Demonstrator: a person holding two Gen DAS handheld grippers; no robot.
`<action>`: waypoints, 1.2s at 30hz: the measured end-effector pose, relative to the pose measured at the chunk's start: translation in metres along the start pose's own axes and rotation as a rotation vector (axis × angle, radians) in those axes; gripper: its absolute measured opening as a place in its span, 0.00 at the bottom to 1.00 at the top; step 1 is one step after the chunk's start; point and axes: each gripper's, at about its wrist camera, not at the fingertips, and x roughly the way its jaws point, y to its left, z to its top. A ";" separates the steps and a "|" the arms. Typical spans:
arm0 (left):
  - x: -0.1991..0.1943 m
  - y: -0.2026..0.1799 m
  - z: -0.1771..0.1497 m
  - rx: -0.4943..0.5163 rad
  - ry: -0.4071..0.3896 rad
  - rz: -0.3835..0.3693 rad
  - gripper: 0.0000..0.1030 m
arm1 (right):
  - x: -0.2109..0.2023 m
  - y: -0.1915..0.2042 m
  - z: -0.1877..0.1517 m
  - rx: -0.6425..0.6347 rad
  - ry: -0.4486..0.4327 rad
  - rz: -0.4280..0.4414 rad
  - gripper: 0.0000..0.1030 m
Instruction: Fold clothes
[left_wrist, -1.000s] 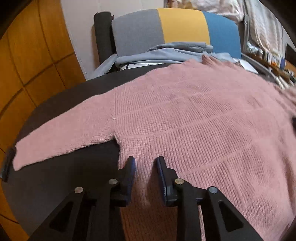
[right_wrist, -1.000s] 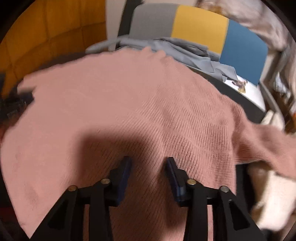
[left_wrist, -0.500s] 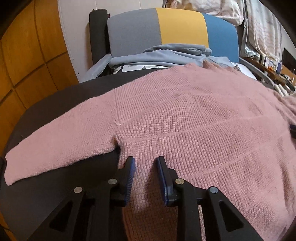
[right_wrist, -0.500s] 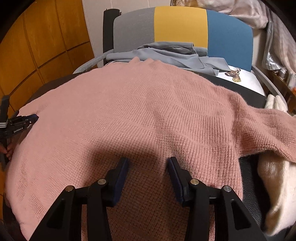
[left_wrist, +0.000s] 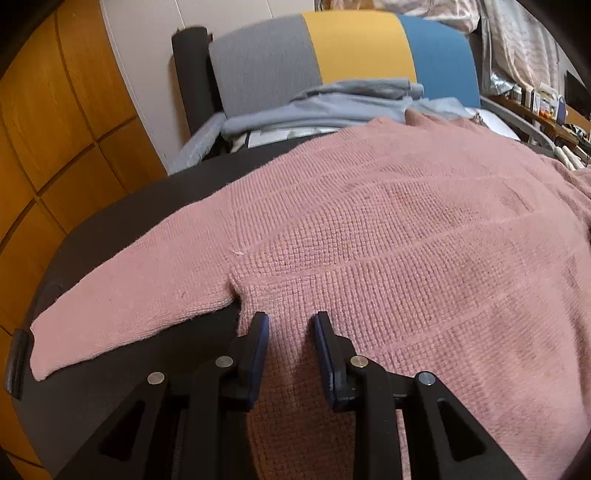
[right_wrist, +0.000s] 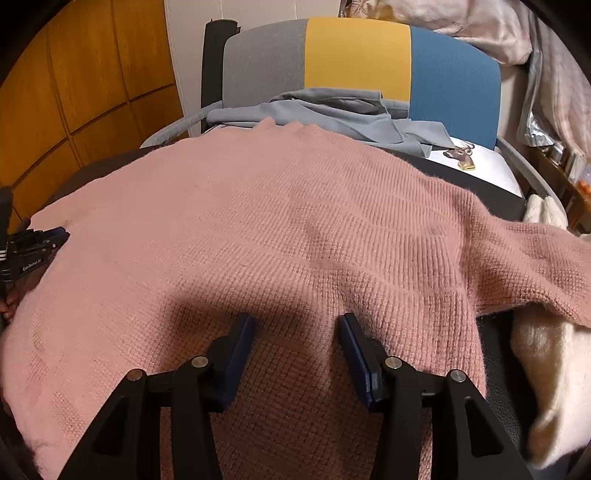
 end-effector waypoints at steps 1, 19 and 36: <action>-0.004 0.000 0.004 -0.014 0.001 -0.004 0.24 | 0.000 -0.002 0.001 0.006 0.008 0.010 0.49; 0.058 -0.019 0.064 -0.281 -0.032 -0.101 0.32 | 0.091 0.004 0.119 -0.036 0.054 -0.091 0.34; 0.056 -0.038 0.063 -0.207 -0.051 0.016 0.34 | 0.135 -0.019 0.186 0.034 0.046 0.067 0.63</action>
